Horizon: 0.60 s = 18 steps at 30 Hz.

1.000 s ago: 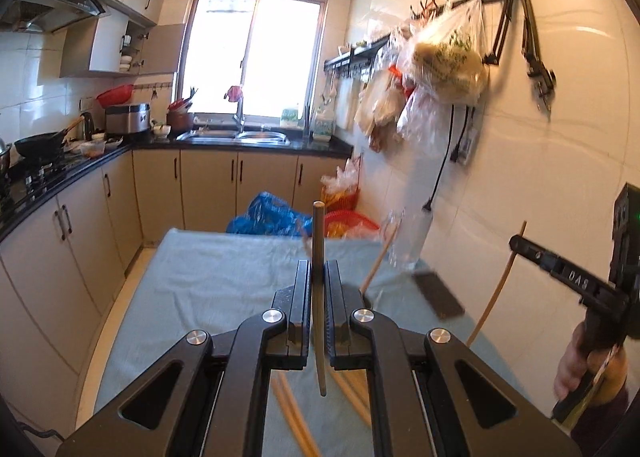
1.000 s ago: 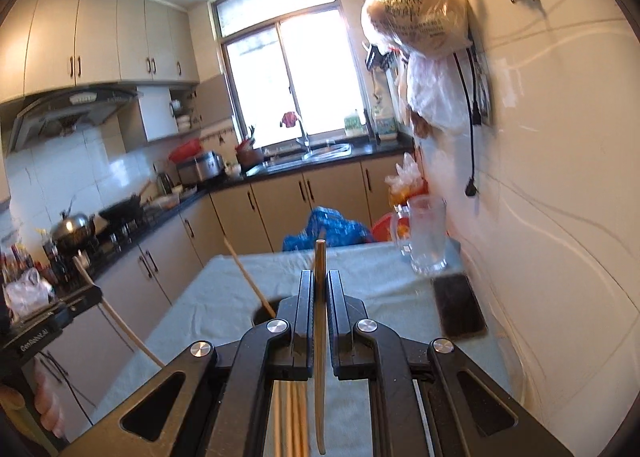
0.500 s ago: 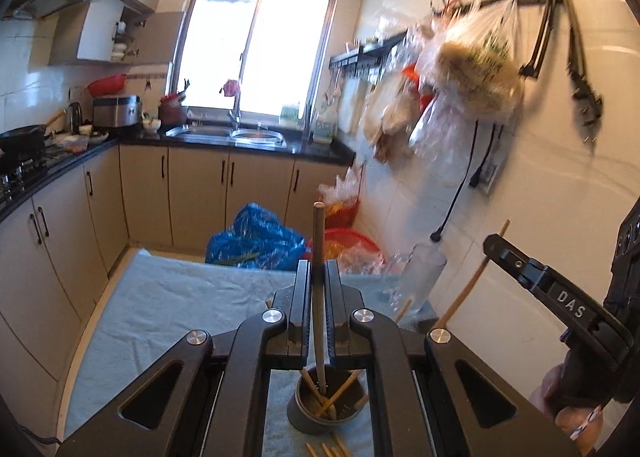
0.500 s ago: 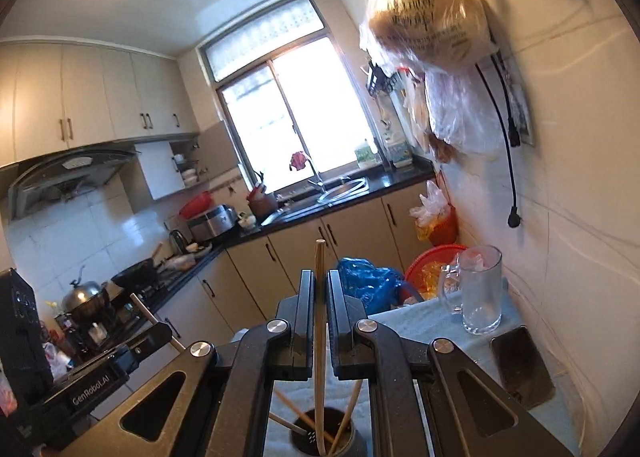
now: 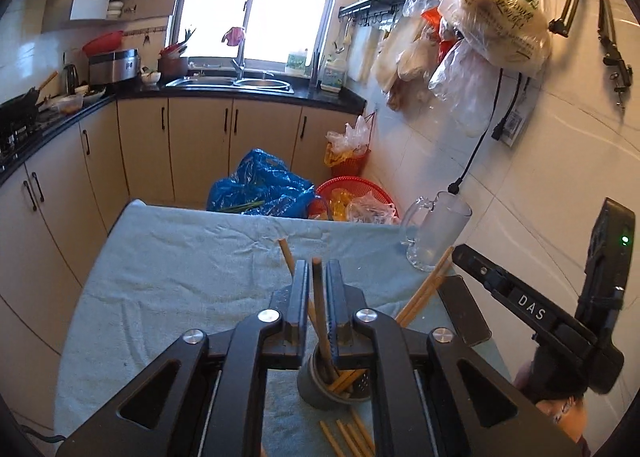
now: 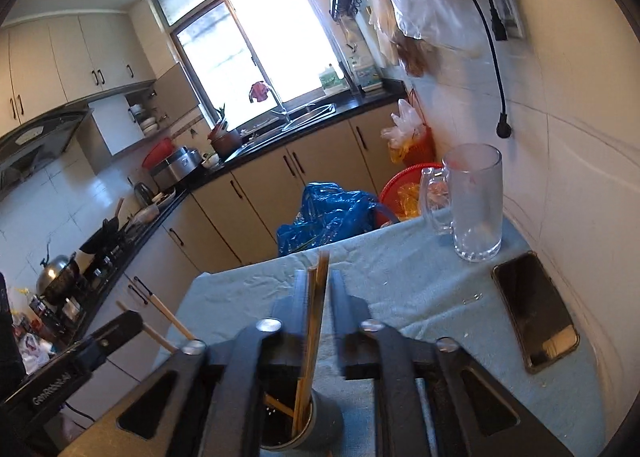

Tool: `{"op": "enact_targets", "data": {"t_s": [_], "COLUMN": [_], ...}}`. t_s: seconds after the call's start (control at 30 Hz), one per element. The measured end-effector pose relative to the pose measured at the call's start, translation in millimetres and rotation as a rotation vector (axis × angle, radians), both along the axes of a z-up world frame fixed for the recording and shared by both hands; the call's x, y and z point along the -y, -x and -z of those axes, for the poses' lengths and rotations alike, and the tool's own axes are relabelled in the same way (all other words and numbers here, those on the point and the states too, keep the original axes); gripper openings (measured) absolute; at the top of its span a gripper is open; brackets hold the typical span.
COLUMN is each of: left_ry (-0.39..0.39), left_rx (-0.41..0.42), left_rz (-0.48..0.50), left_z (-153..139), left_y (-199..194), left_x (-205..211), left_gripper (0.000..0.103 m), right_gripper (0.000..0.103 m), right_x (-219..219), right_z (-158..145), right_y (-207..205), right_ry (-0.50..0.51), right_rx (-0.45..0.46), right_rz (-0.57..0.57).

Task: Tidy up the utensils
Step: 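Raise both chopsticks over the black holder and open both tools to release them, then grasp a third chopstick with the left tool while the right tool grasps another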

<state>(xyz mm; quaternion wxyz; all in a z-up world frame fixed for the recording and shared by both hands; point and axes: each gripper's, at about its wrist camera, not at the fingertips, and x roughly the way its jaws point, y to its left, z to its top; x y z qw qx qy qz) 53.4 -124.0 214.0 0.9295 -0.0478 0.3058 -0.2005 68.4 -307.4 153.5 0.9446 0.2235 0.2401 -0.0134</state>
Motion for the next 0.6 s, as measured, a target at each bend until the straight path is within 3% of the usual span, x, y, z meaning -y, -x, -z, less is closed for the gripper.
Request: {"op": "enact_targets", "data": {"t_s": [0.03,0.07,0.3,0.43,0.6], "left_ry": [0.001,0.003,0.007,0.009,-0.039], "left_rx": [0.003,0.007,0.025,0.060,0.082], "left_rz": [-0.004,-0.011,-0.031,-0.055,-0.082], "left_z": [-2.1,-4.4,-15.8,-19.6,-11.8], "left_y": [4.4,10.1,59.7,99.8,143.2], "left_x": [-3.2,-7.4,-44.2,-68.1,-94.4], "left_gripper": [0.023,0.029,0.035,0.048,0.055], "right_gripper": [0.048,0.050,0.052,0.059,0.067], "right_x": [0.9,1.3,4.8,11.8,29.4], "right_z": [-1.5,-3.6,-24.6,-39.6,-47.1], "right_y": [3.6,7.8,51.2,89.7,142.2], "right_ry": [0.002,0.010,0.050,0.098,0.263], "right_rx": [0.008,0.014,0.018,0.014,-0.060], "right_rz": [0.006,0.010,0.009,-0.004,-0.002]}}
